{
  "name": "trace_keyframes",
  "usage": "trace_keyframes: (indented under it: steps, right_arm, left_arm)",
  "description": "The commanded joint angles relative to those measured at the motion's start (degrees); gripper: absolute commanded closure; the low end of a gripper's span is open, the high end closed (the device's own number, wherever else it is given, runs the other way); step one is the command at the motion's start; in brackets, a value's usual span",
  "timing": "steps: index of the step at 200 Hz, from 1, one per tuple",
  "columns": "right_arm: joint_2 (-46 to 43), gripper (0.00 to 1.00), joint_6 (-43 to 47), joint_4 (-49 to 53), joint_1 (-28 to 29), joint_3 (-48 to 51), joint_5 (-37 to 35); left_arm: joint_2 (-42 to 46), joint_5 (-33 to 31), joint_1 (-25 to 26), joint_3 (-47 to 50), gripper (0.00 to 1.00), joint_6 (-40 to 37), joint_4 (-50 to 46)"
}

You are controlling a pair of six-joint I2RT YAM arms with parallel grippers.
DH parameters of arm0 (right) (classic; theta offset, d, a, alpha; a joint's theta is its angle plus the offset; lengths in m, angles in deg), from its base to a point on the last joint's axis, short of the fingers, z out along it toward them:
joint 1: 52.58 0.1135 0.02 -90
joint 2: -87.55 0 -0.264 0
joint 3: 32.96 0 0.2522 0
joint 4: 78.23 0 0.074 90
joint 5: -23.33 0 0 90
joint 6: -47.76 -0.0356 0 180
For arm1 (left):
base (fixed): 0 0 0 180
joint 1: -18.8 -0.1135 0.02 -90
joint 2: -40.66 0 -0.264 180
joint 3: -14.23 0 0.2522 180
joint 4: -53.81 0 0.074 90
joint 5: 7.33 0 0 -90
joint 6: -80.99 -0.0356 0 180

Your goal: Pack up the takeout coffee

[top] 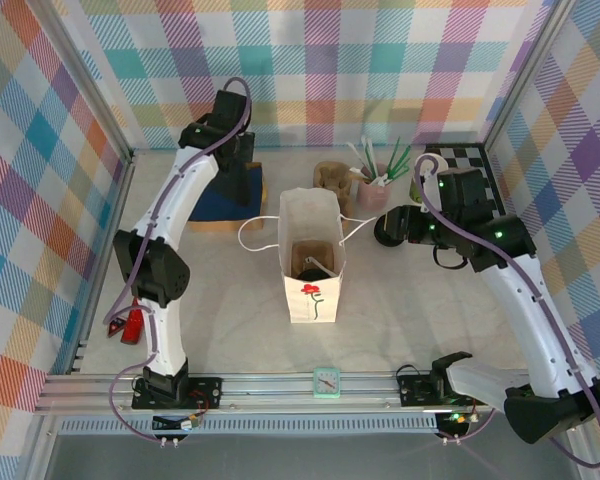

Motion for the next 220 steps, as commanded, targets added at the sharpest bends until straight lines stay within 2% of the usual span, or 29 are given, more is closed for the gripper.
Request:
trace_keyframes:
  steps: [1,42,102,146,220]
  right_arm:
    - [-1.54,0.52,0.12,0.15,-0.35,0.02,-0.4]
    - [-2.46,0.53,-0.24,-0.02,-0.4,0.67,-0.18]
    - [-3.62,0.51,-0.59,-0.06,-0.41,1.47,-0.16]
    - [-3.87,0.5,-0.63,0.02,-0.37,1.45,-0.26]
    - [-4.49,0.49,-1.78,-0.38,-0.4,1.36,1.07]
  left_arm:
    - [6.29,4.98,0.56,0.49,1.0,1.34,1.78]
    - [14.37,11.64,0.75,5.03,1.0,2.42,6.43]
    - [20.98,17.53,1.89,8.98,1.0,3.53,10.52]
    - [25.87,24.28,3.33,12.94,1.0,4.79,15.78]
    - [31.02,28.8,7.01,14.76,1.0,5.78,19.31]
